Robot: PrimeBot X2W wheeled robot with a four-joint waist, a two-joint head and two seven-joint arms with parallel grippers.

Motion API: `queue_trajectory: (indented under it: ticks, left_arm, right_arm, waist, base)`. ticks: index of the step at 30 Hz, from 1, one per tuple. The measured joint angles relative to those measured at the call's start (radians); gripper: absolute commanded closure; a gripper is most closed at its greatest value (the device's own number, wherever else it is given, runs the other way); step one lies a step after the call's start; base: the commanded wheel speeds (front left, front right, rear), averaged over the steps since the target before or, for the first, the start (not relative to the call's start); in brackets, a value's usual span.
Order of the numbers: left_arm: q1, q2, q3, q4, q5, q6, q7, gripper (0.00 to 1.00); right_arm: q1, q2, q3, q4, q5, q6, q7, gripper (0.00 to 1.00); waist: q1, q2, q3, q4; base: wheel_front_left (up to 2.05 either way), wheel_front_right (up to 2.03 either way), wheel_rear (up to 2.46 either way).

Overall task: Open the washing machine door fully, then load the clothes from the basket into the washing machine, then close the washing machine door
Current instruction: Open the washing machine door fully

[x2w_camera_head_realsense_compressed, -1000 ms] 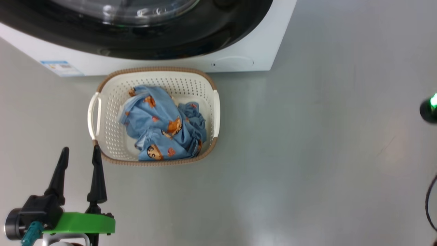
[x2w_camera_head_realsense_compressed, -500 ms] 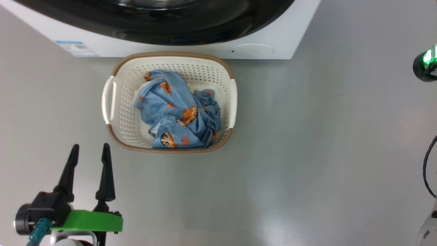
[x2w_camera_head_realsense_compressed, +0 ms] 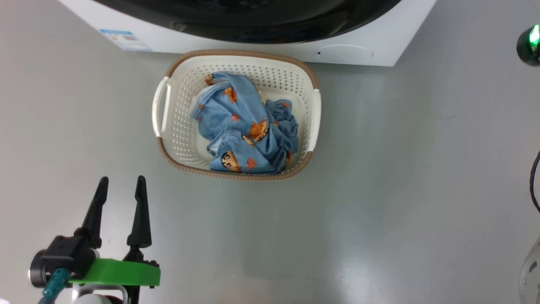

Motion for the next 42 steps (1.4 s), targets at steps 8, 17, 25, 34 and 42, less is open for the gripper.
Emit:
queue_trajectory:
  ticks: [8, 17, 25, 34, 42]
  left_arm:
    - [0.000, 0.000, -0.011, -0.012, -0.011, 0.016, 0.000, 0.00]
    - [0.000, 0.000, -0.030, -0.012, -0.025, 0.016, 0.000, 0.00]
    - [0.000, -0.001, -0.038, -0.017, -0.033, 0.023, 0.000, 0.00]
    - [0.001, -0.002, -0.070, -0.026, -0.067, 0.036, 0.000, 0.00]
    - [0.007, -0.002, -0.071, -0.040, -0.083, 0.051, 0.000, 0.00]
  right_arm:
    - [-0.051, 0.000, 0.048, 0.004, -0.012, 0.000, 0.007, 1.00]
    - [-0.070, -0.006, 0.069, 0.021, -0.016, 0.000, 0.010, 1.00]
    - [-0.089, -0.026, 0.081, 0.036, -0.018, 0.000, 0.018, 1.00]
    - [-0.113, -0.051, 0.086, 0.047, -0.018, 0.000, 0.018, 1.00]
    - [-0.113, -0.054, 0.093, 0.047, -0.017, 0.000, 0.017, 1.00]
  waist:
    - [0.0000, 0.0000, 0.021, 0.030]
    - [0.0000, 0.0000, 0.017, 0.063]
    - [0.0000, 0.0000, 0.013, 0.099]
    - [0.0000, 0.0000, 0.019, 0.138]
    - [0.0000, 0.0000, 0.025, 0.160]
  base:
    - [0.00, 0.00, 0.00]
    - [0.00, 0.00, 0.00]
    - [0.00, 0.00, 0.00]
    - [0.00, 0.00, 0.00]
    - [0.00, 0.00, 0.00]
